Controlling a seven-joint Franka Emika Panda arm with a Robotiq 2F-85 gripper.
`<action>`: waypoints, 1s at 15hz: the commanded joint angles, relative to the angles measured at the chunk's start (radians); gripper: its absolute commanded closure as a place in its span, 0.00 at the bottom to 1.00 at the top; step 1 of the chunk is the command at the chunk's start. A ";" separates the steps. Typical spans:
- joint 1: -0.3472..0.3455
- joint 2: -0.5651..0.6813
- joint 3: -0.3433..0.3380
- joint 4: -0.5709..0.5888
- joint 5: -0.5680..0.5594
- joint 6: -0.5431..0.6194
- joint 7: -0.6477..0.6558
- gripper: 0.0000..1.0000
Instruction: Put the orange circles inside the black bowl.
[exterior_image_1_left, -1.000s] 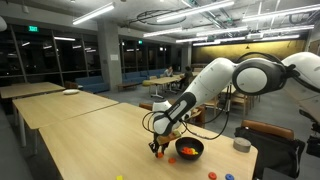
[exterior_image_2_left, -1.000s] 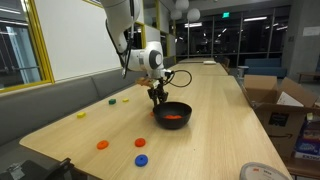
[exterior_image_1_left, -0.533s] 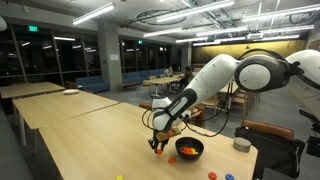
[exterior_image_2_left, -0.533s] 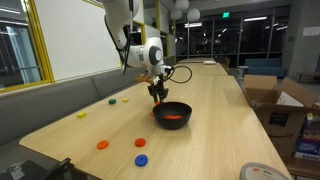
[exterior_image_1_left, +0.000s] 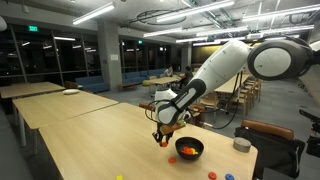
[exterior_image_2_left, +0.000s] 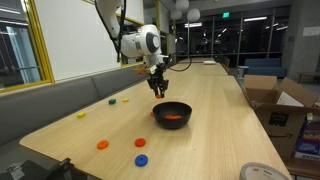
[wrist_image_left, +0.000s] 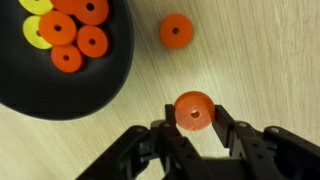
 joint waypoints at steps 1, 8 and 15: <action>0.043 -0.120 -0.046 -0.134 -0.076 -0.026 0.102 0.75; 0.037 -0.253 -0.068 -0.302 -0.232 -0.112 0.261 0.75; -0.024 -0.297 -0.041 -0.408 -0.266 -0.075 0.290 0.18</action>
